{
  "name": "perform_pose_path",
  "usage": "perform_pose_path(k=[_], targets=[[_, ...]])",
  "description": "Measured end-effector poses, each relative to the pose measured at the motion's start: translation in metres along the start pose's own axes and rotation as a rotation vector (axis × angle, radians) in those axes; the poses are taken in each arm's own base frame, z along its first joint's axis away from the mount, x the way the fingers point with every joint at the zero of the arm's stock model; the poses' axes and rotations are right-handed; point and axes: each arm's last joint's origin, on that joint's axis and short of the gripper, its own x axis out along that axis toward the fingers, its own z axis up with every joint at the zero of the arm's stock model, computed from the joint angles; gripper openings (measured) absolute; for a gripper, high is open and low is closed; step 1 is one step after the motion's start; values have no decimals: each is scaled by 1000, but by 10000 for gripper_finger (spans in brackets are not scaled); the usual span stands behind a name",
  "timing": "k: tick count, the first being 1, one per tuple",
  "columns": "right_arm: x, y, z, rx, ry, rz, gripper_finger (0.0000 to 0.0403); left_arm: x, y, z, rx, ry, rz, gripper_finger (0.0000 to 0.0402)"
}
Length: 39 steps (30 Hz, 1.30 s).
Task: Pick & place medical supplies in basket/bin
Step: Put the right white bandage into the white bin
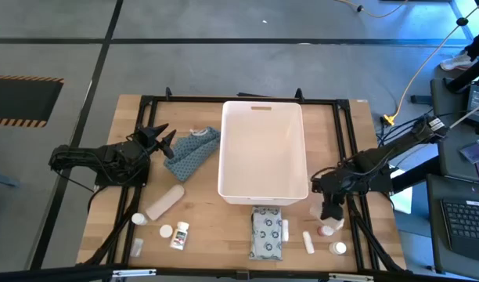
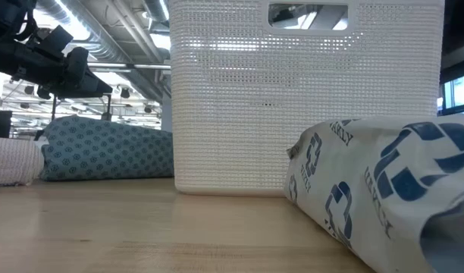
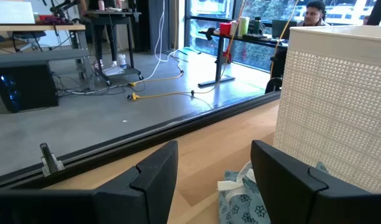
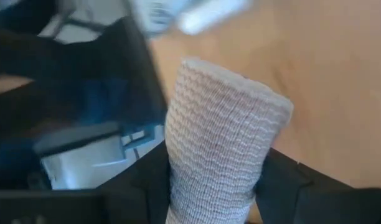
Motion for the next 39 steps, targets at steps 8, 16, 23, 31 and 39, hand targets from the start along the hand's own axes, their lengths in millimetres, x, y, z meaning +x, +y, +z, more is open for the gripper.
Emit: perform_pose_path(k=[8,16,23,31,39], targets=[[-38,60,5,-392,-123,212,179,0,0,0,0,0,0,196],[-101,109,16,-734,-574,165,179,0,1,0,52,-6,25,196],[-145,129,44,-659,-1049,-152,179,0,1,0,71,-5,25,196],[-147,126,116,-411,-1193,-453,179,0,1,0,71,-6,25,196],[-129,82,196,-455,-848,-917,179,0,1,0,71,-6,25,196]])
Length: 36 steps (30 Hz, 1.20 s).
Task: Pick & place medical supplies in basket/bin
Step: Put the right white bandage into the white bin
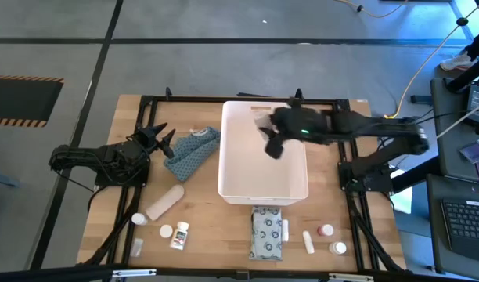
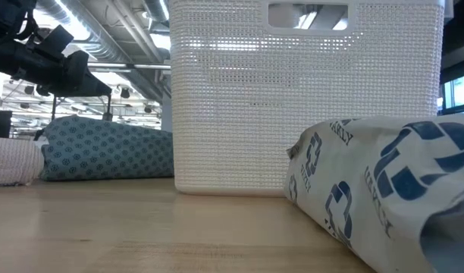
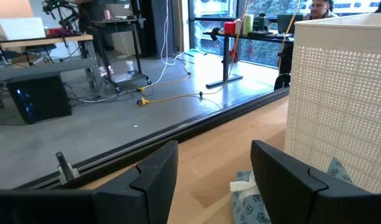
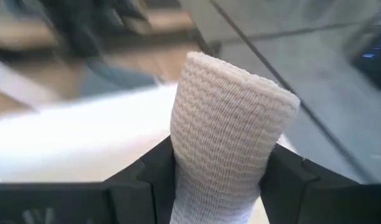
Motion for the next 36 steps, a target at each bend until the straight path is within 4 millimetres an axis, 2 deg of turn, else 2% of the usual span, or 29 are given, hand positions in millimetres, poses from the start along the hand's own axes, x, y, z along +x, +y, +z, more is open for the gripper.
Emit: perform_pose_path(k=[4,9,15,20,23,28,32,36], targets=[[45,-2,-5,-228,125,37,179,0,-1,0,-1,5,-26,196],[98,5,-25,-477,273,160,179,0,-2,0,-1,12,-65,196],[160,1,-57,-493,458,151,179,0,-2,0,-1,12,-67,196],[200,-7,-86,-486,605,156,179,0,-2,0,0,13,-68,196],[216,-11,-99,-488,663,143,179,0,-2,0,0,13,-69,196],[230,-17,-109,-546,703,77,179,0,-2,0,-1,13,-69,196],[234,-19,-113,-578,733,6,179,0,-2,0,-1,13,-68,196],[234,-20,-115,-577,744,15,181,0,-2,0,-1,13,-69,196]])
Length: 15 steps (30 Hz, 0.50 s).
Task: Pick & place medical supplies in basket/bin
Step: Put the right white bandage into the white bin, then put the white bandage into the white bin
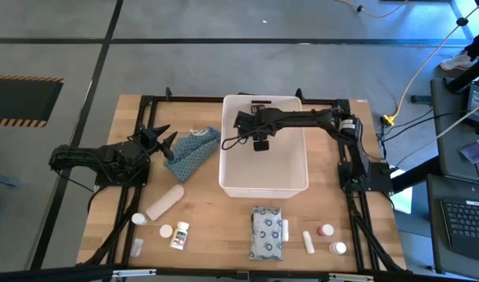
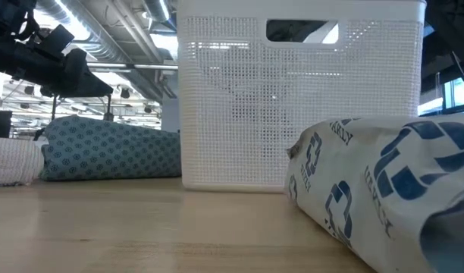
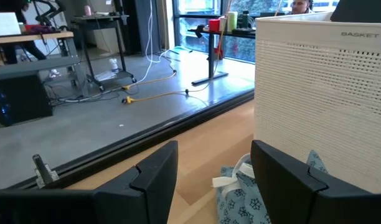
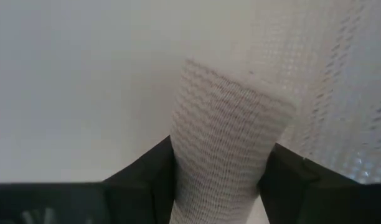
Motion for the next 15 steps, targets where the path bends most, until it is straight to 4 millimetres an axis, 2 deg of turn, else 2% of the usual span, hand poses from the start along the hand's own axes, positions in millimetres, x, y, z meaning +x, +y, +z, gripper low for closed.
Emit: perform_pose_path(k=[4,9,12,15], targets=[[0,2,-1,-7,-3,39,210,0,0,0,0,0,0,196],[-2,1,-1,-10,3,43,279,0,0,0,0,0,-1,196],[-10,-4,-1,14,35,27,313,0,0,0,0,0,-1,196],[-27,-13,-1,77,68,37,331,0,0,0,-16,0,-2,196]])
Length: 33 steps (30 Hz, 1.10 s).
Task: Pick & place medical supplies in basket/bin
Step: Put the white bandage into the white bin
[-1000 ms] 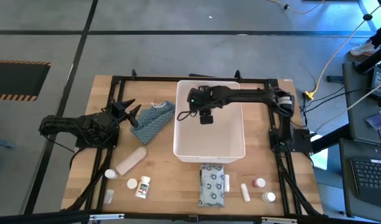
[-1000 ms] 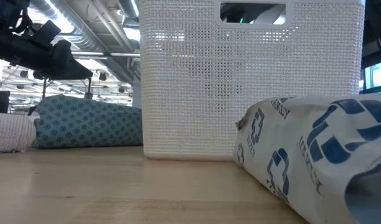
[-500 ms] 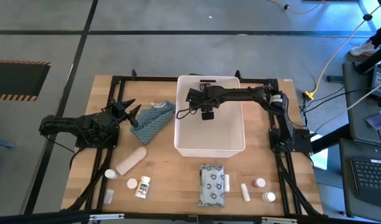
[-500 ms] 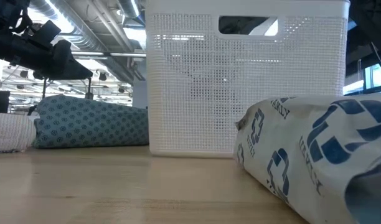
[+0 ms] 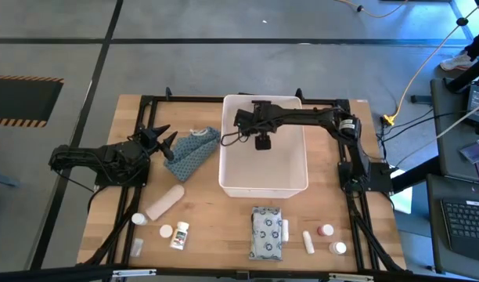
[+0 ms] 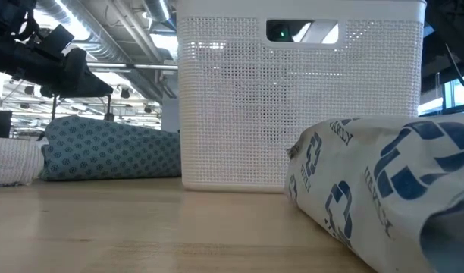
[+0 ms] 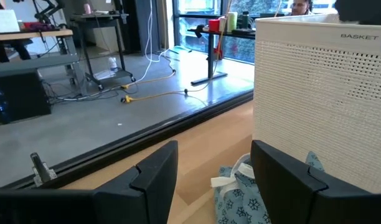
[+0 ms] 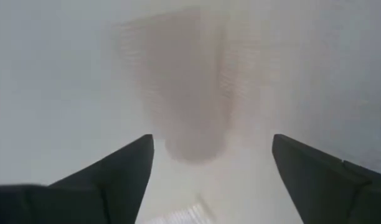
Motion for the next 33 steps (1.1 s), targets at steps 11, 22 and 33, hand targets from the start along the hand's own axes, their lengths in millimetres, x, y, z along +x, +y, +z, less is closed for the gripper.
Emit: perform_pose_path(k=[11,22,33], targets=[[-112,-32,-8,300,-71,15,339,0,0,0,-127,-3,-2,196],[-256,-6,-102,437,-516,70,339,0,-4,2,-173,14,-113,196],[-249,66,-215,431,-861,280,339,-2,-11,8,-260,16,-347,196]])
